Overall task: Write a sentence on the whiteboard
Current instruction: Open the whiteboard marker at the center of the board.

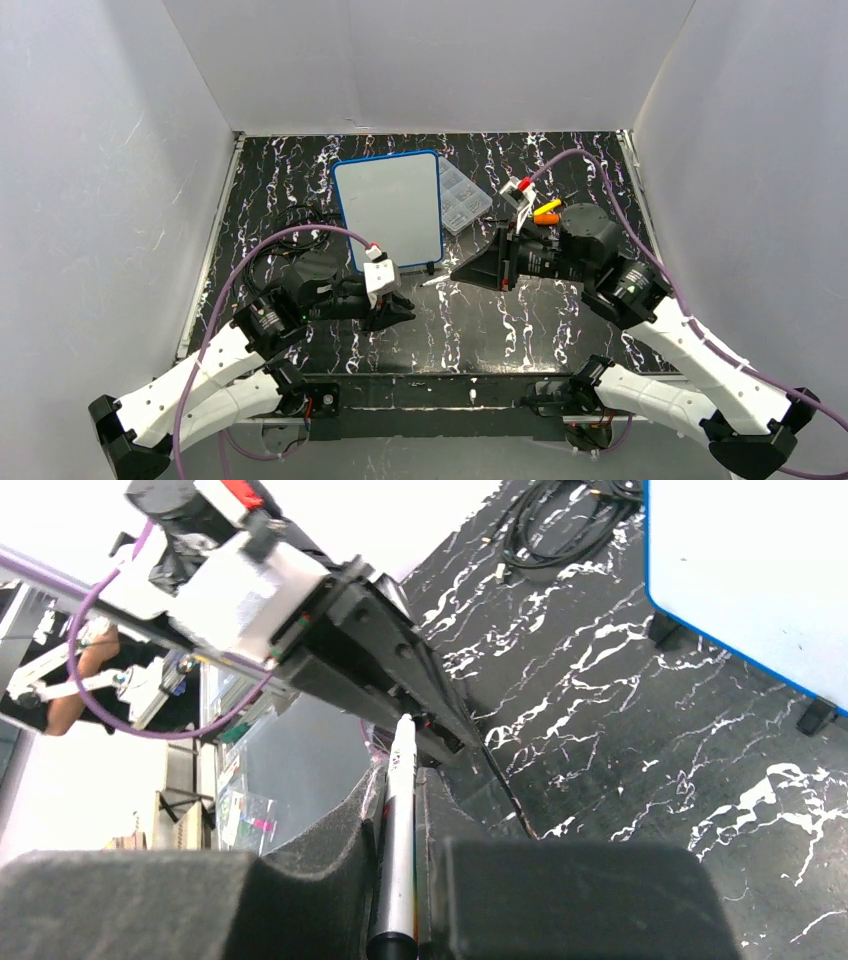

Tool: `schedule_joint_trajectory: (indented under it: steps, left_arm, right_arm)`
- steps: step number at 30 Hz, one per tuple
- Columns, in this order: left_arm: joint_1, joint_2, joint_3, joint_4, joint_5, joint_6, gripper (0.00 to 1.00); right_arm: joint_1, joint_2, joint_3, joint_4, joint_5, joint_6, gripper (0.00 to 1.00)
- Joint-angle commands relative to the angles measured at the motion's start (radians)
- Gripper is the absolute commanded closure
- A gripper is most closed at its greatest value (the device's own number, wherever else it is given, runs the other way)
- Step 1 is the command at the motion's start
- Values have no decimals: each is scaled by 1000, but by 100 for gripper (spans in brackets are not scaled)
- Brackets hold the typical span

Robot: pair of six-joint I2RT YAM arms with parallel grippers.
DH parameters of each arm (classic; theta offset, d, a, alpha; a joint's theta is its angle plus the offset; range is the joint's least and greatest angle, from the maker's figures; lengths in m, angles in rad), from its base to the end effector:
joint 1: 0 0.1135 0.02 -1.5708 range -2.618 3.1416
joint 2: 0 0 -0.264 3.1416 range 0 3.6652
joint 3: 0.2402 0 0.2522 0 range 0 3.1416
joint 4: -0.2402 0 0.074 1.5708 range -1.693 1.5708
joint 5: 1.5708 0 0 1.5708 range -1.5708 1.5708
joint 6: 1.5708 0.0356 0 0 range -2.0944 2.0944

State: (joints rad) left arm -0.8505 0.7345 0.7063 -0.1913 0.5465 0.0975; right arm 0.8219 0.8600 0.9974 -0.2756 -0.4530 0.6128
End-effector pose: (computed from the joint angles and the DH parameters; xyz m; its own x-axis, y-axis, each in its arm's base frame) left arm 0.0999 -0.1419 0.3208 -0.0479 0.1806 -0.9824 0.9861 0.1655 -0.0176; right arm 0.1160 0.1477 0.3920 -0.6253 0.0869 -0.7756 -0.7262 0.2991 0.6190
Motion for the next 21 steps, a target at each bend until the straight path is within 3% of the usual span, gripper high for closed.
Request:
schedule_joint_trajectory:
  steps: [1, 8, 14, 21]
  left_arm:
    - [2, -35, -8, -56, -32, 29, 100]
    - [15, -44, -8, -135, -188, -56, 100]
    - [35, -50, -60, -188, -518, -403, 100]
    - [87, -46, -171, -289, -816, -702, 100]
  right_arm:
    - [-7, -4, 116, -108, -68, -89, 99]
    - [-7, -14, 220, -271, 76, -196, 99]
    - [-7, -50, 142, -270, 318, -237, 99]
    - [-7, -69, 32, -144, 338, -244, 99]
